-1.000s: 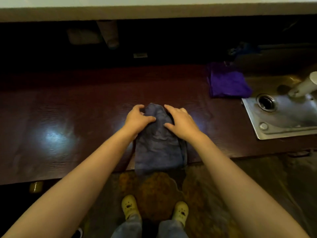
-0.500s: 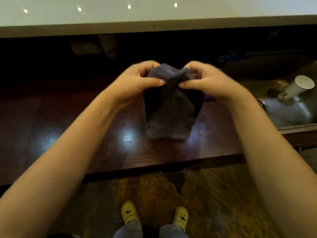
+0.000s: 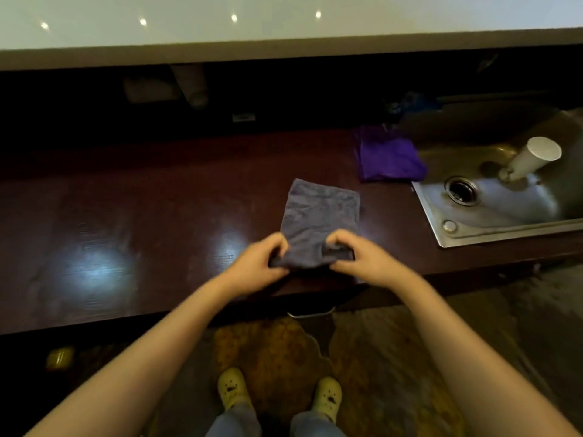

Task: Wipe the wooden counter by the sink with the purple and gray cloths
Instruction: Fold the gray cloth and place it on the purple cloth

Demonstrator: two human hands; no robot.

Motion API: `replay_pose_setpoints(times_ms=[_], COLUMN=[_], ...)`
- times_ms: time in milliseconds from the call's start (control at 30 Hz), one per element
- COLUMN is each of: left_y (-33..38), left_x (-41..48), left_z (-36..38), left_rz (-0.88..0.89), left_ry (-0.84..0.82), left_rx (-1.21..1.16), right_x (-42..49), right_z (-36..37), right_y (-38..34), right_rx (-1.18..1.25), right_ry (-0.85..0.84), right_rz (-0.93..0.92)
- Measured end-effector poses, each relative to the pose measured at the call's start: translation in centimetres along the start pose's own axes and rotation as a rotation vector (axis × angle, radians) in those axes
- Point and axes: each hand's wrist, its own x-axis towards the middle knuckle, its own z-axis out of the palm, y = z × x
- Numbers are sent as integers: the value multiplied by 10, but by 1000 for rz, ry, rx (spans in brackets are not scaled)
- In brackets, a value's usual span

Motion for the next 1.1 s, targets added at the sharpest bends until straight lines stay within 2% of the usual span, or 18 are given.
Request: replay_pose_setpoints(times_ms=[133, 267, 367, 467, 700, 800, 900, 1000, 1100], left_y=[-3, -5, 5, 12, 27, 34, 45, 53, 52], left_x=[-17, -21, -22, -21, -21, -18, -14, -10, 4], left_z=[24, 34, 40, 42, 58, 51, 40, 28, 21], left_rz=[-24, 11, 12, 40, 4, -37, -64, -82, -98], left_ry=[-61, -23, 20, -26, -66, -83, 2, 138, 252], left_rx=[-60, 145, 223, 254, 413, 442, 391, 215, 33], right_x=[-27, -40, -52, -60, -69, -65, -60, -53, -36], right_z=[24, 27, 23, 24, 9, -7, -23, -29, -32], right_y=[14, 18, 18, 23, 30, 27, 23, 19, 20], right_rx=[-9, -28, 74, 216, 164, 146, 81, 33, 74], right_ry=[15, 68, 133, 184, 83, 100, 144, 187, 323], right_rz=[54, 18, 52, 114, 49, 3, -25, -30, -4])
